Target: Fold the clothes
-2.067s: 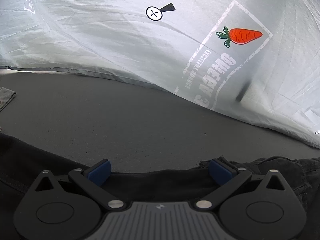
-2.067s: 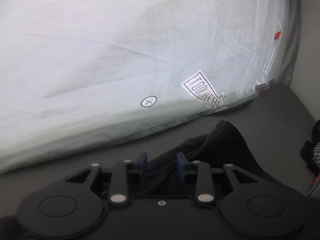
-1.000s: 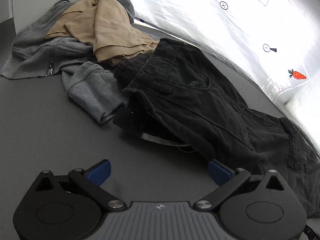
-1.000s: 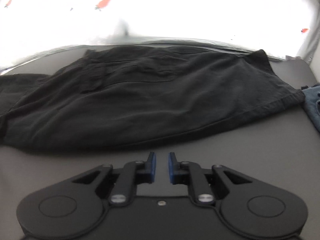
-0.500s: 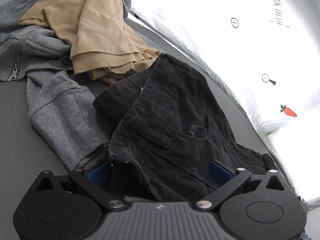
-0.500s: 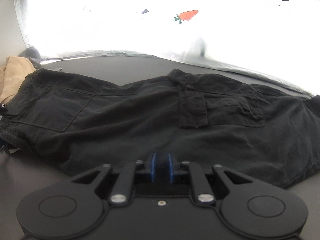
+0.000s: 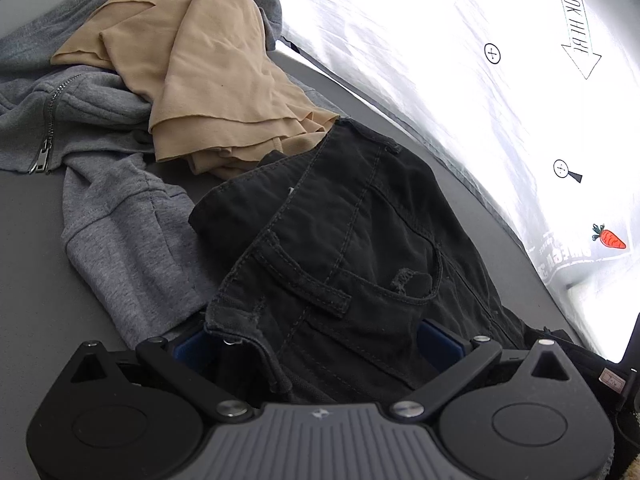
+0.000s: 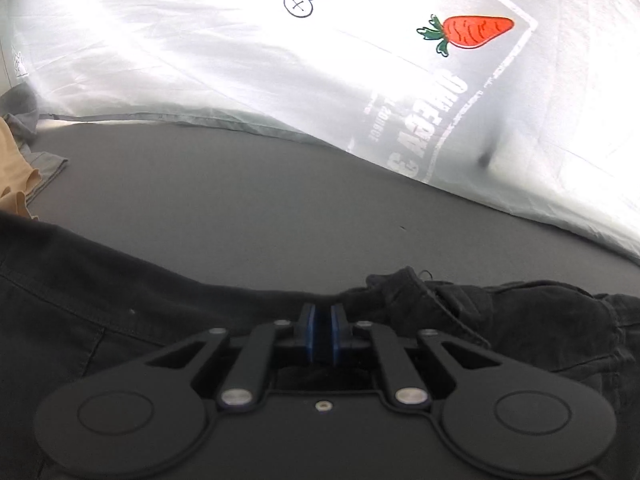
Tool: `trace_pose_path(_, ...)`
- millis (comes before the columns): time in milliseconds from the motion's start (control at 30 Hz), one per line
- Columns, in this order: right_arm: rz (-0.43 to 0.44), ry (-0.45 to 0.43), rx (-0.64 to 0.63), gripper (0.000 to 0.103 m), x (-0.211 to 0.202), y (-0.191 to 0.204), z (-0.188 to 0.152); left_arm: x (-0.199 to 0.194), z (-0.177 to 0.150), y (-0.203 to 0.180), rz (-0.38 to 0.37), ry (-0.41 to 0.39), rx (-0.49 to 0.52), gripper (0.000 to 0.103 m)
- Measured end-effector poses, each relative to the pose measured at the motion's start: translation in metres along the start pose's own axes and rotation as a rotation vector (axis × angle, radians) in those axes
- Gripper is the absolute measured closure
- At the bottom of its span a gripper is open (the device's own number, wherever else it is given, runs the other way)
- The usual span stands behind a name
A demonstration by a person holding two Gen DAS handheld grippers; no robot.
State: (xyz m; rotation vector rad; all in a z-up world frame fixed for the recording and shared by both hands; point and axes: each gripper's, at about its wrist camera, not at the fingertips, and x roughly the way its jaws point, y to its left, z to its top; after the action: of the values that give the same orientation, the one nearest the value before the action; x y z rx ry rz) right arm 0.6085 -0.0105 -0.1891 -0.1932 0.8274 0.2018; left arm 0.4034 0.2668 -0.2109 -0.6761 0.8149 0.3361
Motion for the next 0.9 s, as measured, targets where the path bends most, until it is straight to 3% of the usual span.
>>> trace_pose_path(167, 0.025, -0.001, 0.017, 0.095, -0.036, -0.002, -0.031, 0.002, -0.005, -0.011, 0.059, -0.021, 0.029, 0.001)
trace_pose_path(400, 0.103, 0.039, 0.084, 0.094, -0.126, 0.007, -0.121, 0.008, -0.002, -0.024, 0.155, -0.007, 0.024, 0.0)
trace_pose_path(600, 0.096, 0.071, 0.118, 0.093, -0.145, 0.006, -0.148, 0.007, 0.001, -0.016, 0.131, -0.004, -0.039, 0.002)
trace_pose_path(633, 0.092, 0.081, 0.121, 0.092, -0.144, 0.006, -0.145, 0.005, 0.003, -0.014, 0.135, -0.005, -0.048, 0.006)
trace_pose_path(667, 0.087, 0.089, 0.123, 0.092, -0.142, 0.006, -0.143, 0.0, 0.004, -0.013, 0.145, -0.011, -0.054, 0.021)
trace_pose_path(700, 0.081, 0.094, 0.121, 0.092, -0.14, 0.008, -0.141, -0.005, 0.006, -0.012, 0.147, -0.017, -0.053, 0.042)
trace_pose_path(767, 0.077, 0.097, 0.107, 0.092, -0.14, 0.008, -0.14, -0.015, 0.009, -0.013, 0.121, -0.03, -0.032, 0.064)
trace_pose_path(900, 0.083, 0.104, 0.127, 0.092, -0.139, 0.005, -0.141, -0.019, 0.012, -0.015, 0.094, -0.041, -0.025, 0.068)
